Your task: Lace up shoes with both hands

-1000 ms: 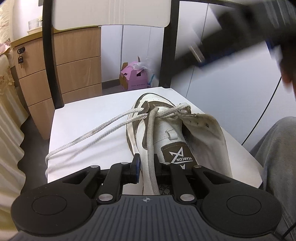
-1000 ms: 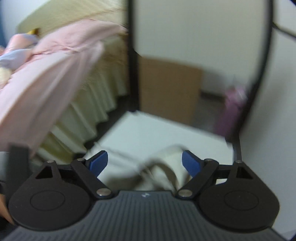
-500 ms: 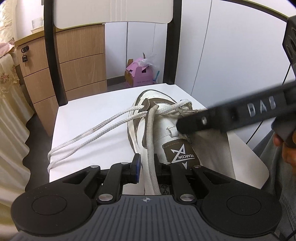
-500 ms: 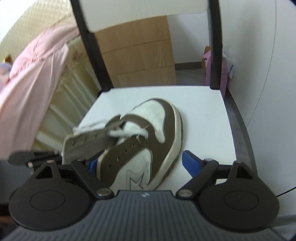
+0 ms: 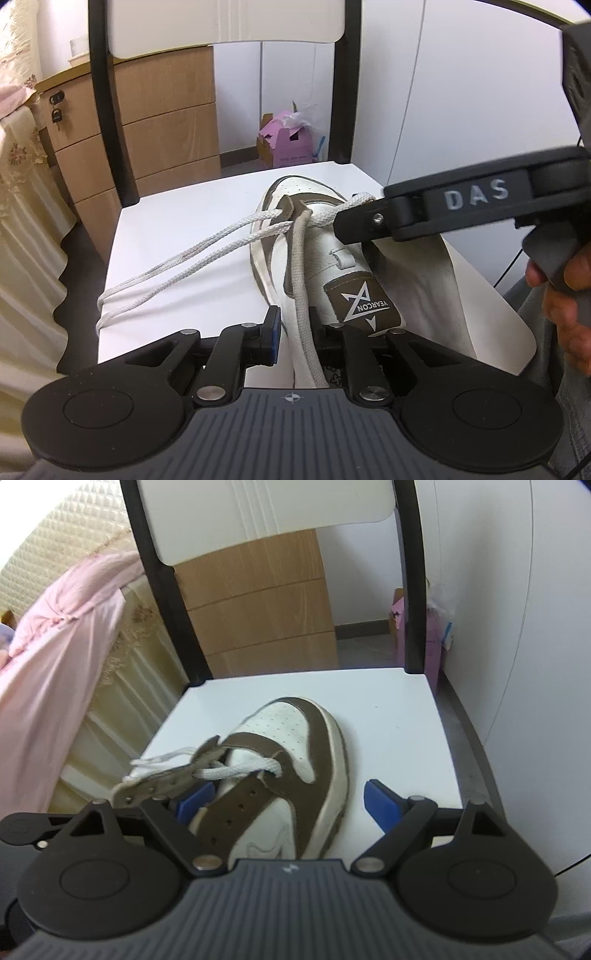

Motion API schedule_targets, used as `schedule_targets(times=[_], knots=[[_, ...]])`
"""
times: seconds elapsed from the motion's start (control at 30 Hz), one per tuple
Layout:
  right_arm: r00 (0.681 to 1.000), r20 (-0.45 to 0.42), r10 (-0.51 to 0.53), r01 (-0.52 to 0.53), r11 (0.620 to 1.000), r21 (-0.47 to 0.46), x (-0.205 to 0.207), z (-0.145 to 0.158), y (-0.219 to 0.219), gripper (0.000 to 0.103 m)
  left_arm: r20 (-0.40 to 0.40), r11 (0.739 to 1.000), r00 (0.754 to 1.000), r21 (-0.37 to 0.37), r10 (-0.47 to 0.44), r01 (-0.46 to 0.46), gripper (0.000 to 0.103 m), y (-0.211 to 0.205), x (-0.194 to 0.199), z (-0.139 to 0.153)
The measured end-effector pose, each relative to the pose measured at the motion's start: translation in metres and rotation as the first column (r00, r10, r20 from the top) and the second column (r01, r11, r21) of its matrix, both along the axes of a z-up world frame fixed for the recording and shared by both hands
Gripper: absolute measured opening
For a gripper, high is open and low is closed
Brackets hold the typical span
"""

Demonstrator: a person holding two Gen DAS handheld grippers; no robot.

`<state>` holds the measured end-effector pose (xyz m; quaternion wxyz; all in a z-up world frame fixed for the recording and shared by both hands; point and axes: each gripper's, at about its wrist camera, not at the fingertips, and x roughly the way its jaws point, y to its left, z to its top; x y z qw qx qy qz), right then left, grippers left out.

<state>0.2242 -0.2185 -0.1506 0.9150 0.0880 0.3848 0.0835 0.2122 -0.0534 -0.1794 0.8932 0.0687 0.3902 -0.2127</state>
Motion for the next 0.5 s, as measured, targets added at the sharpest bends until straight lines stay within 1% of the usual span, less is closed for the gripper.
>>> schedule_targets(times=[0.07,0.1,0.2,0.23,0.27,0.33,0.43,0.5], knots=[[1.000,0.011,0.015,-0.015,1.000,0.019,-0.002,0.001,0.000,0.089,-0.017,0.999,0.999,-0.010,0.042,-0.042,0.026,0.006,-0.005,0.002],[0.999,0.021,0.025,-0.025,0.999,0.027,-0.004,0.002,0.000,0.089,-0.025,0.998,0.998,-0.014,0.060,-0.060,0.027,0.008,-0.007,0.004],[0.996,0.060,0.061,-0.063,0.997,0.035,-0.011,0.003,0.003,0.089,-0.033,0.996,0.995,-0.017,0.091,-0.092,0.034,0.015,-0.015,0.010],[0.995,0.068,0.075,-0.076,0.997,0.027,-0.013,0.003,0.005,0.089,-0.028,0.994,0.995,-0.035,0.100,-0.100,0.042,0.018,-0.018,0.013],[0.994,0.070,0.085,-0.086,0.996,0.015,-0.014,0.002,0.007,0.089,-0.023,0.993,0.994,-0.056,0.107,-0.108,0.055,0.022,-0.021,0.017],[0.992,0.076,0.104,-0.103,0.995,-0.006,-0.015,0.000,0.011,0.089,-0.006,0.990,0.994,-0.089,0.106,-0.106,0.063,0.026,-0.025,0.023],[0.990,0.079,0.119,-0.117,0.993,-0.025,-0.015,-0.003,0.014,0.089,0.028,0.986,0.993,-0.129,0.114,-0.110,0.063,0.032,-0.030,0.032],[0.989,0.092,0.118,-0.117,0.993,-0.006,-0.015,-0.005,0.012,0.089,0.046,0.974,0.990,-0.192,0.130,-0.119,0.063,0.038,-0.032,0.040]])
